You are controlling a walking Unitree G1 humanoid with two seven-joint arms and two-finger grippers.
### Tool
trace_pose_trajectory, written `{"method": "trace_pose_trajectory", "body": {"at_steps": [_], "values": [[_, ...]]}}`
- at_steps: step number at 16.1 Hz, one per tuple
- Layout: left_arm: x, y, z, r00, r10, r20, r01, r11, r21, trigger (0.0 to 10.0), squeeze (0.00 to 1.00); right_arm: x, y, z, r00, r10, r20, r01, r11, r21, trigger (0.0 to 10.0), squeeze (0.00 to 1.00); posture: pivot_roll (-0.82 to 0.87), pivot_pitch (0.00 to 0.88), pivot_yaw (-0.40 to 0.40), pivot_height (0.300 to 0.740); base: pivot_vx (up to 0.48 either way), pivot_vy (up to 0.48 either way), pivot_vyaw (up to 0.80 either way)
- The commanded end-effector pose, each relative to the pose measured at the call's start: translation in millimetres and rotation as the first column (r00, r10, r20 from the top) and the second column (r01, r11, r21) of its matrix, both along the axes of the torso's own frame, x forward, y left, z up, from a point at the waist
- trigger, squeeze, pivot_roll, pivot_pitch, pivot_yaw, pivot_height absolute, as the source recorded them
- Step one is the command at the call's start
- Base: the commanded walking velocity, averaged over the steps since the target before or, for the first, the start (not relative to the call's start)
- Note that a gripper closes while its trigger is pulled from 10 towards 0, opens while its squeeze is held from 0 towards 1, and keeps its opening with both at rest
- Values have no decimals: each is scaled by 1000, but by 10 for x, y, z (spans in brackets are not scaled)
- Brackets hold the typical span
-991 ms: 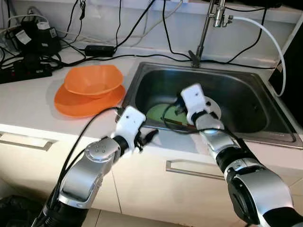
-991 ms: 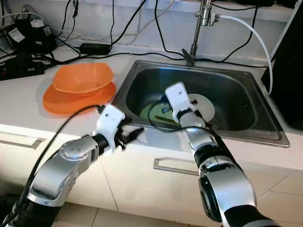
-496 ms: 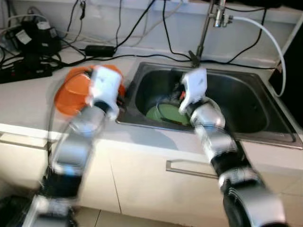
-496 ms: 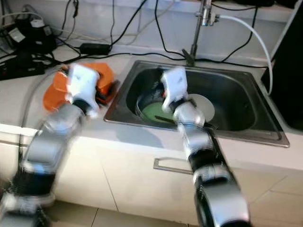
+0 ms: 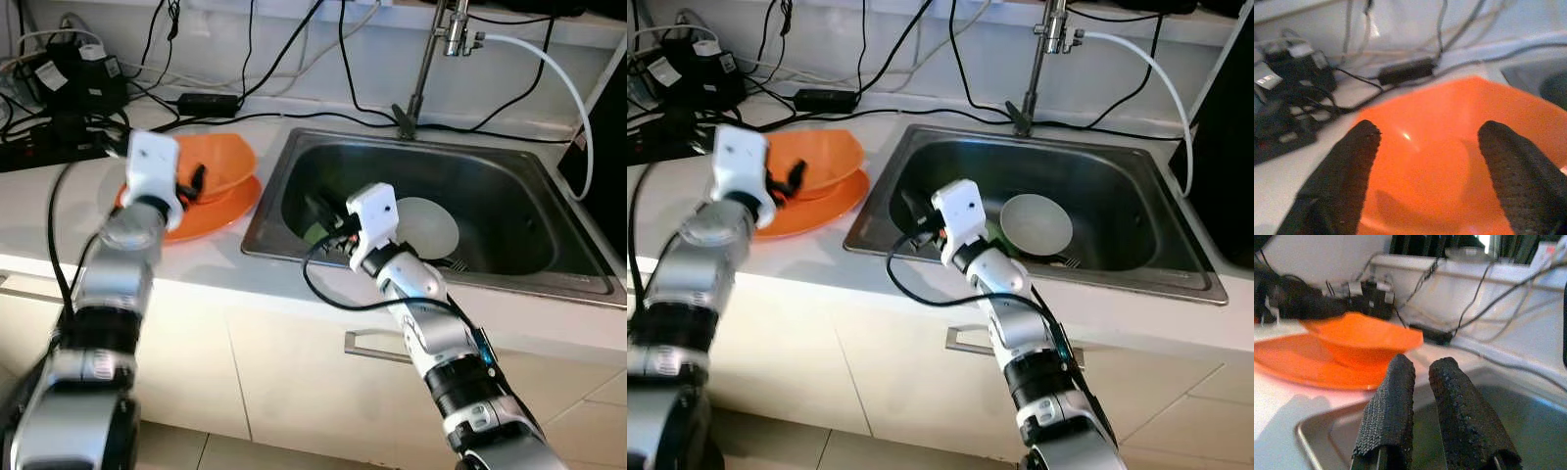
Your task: Kitchen organization
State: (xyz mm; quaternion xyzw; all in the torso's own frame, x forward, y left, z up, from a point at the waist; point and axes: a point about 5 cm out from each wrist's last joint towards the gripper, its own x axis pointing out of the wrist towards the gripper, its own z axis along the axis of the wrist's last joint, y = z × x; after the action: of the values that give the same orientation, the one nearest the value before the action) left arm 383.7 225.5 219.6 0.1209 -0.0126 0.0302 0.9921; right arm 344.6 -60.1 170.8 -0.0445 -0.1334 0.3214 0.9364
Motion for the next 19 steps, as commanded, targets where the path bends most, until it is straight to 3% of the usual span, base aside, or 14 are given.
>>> {"method": "trace_pose_trajectory", "body": {"at_steps": [1,4,5,7,9,10,15,16,19], "values": [[24,40,62,999,21,29,-21,1000,-13,10000,0,-19,-9,48,1000,1,13,-1,1000,-2,10000,0,109,0,12,740,0,0,0],[17,130,266,988,87,128,-74,992,-101,10000,0,-9,-46,80,1000,-8,14,8,1000,-3,10000,0,110,0,2,740,0,0,0],[7,172,291,981,133,145,-109,981,-164,10000,0,-13,-48,84,1000,-8,13,8,1000,-4,10000,0,111,0,1,740,0,0,0],[12,319,231,968,233,98,-203,948,-245,10000,0,-25,-41,89,1000,-4,5,4,1000,-7,10000,0,116,0,-3,740,0,0,0],[-2,419,155,965,261,37,-240,927,-289,10000,0,-31,-35,94,1000,1,4,-1,1000,-8,10000,0,117,0,-5,740,0,0,0],[-8,436,64,964,266,-14,-254,902,-349,10000,0,-35,-34,100,1000,4,4,-4,1000,-8,10000,0,116,0,-6,740,0,0,0],[-2,258,-161,976,171,-132,-215,845,-489,10000,0,-40,-39,112,1000,3,3,-3,1000,-13,10000,0,114,0,-6,740,0,0,0],[4,157,-197,983,89,-163,-164,830,-533,10000,0,-37,-46,118,1000,-1,4,1,1000,-15,10000,0,114,0,-3,740,0,0,0],[2,73,-216,981,60,-187,-158,803,-574,10000,0,-34,-50,123,1000,-6,5,6,1000,-15,10000,0,114,0,0,740,0,0,0]]}}
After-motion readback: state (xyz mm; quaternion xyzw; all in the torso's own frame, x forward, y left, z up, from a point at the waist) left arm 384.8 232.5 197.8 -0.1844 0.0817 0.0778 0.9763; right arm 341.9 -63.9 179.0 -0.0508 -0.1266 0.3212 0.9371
